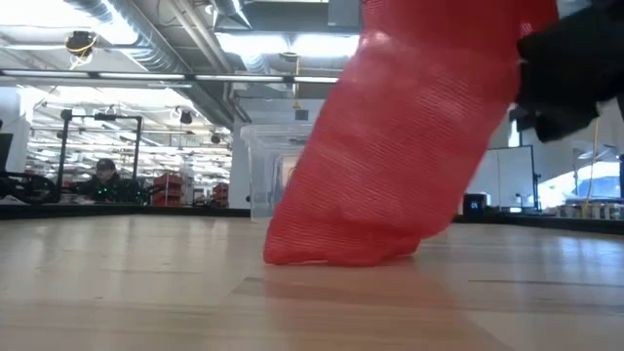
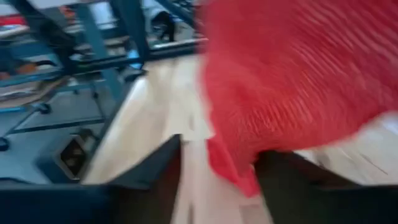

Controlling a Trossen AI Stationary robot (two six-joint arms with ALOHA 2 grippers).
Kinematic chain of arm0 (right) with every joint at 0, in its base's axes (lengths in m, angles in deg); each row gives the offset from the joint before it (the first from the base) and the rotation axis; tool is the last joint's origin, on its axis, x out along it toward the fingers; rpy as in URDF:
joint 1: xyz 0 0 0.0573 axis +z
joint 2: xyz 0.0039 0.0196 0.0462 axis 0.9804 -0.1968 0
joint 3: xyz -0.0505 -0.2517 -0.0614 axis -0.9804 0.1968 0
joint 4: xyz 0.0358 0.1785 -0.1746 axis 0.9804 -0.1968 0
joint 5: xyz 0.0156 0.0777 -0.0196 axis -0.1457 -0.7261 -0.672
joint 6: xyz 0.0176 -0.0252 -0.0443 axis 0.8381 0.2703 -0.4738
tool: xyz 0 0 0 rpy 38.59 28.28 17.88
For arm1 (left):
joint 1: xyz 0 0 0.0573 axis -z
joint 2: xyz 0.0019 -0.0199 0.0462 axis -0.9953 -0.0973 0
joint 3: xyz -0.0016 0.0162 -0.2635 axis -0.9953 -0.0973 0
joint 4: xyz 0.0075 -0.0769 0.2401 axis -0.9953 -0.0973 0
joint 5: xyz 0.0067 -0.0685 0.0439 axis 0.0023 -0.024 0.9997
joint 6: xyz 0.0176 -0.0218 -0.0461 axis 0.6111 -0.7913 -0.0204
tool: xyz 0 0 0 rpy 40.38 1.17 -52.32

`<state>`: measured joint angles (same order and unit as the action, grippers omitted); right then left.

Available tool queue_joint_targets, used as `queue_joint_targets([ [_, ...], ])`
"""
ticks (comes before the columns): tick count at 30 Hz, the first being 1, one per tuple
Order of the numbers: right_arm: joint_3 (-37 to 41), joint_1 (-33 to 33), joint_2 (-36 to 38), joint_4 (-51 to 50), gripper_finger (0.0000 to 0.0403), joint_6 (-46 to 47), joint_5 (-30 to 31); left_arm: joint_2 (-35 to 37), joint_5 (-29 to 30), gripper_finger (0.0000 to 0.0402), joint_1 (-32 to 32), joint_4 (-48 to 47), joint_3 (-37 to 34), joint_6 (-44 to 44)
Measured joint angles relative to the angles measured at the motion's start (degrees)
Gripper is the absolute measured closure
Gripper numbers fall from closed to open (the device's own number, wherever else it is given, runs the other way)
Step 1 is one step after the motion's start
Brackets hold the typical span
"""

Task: Roll bandage
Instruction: Roll the red bandage

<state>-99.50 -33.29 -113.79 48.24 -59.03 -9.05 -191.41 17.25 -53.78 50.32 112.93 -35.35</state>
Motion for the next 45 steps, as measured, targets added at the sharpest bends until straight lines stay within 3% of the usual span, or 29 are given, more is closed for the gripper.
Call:
queue_joint_targets([
  [3,0.0,1.1,0.9,2.3,0.0345,-2.6,-1.9,0.0,0.2,0.0389,0.0,-0.1,0.0,0.0],
  [5,-0.6,2.0,1.5,2.6,0.0387,-5.0,-2.9,0.0,0.2,0.0389,0.0,-0.1,0.0,-0.5],
  [9,-3.4,4.7,4.3,1.9,0.0384,-8.6,-1.2,0.0,0.3,0.0389,0.1,-0.6,0.0,-0.7],
  [13,-7.7,8.6,9.5,0.1,0.0397,-19.3,0.3,0.0,0.3,0.0389,0.6,-3.3,0.0,-1.5],
  [19,-18.4,10.6,21.4,-19.8,0.0398,-30.1,5.5,-0.4,-5.5,0.0389,1.7,-4.5,-0.9,-3.0],
  [25,-34.1,4.9,29.4,-47.3,0.0397,-35.4,7.3,-4.8,-8.0,0.0389,2.7,-5.0,-1.1,-6.1],
  [31,-46.7,-2.6,32.2,-65.0,0.0398,-38.7,8.8,-8.3,-13.5,0.0389,4.2,-2.2,-1.1,-11.0],
  [38,-48.2,-14.6,34.2,-77.5,0.04,-37.6,9.7,-10.4,-26.2,0.0389,6.6,8.9,-1.1,-8.8],
  [45,-48.2,-26.6,33.9,-89.0,0.04,-30.0,3.7,-10.7,-27.5,0.0389,8.4,10.2,-1.1,-10.1],
])
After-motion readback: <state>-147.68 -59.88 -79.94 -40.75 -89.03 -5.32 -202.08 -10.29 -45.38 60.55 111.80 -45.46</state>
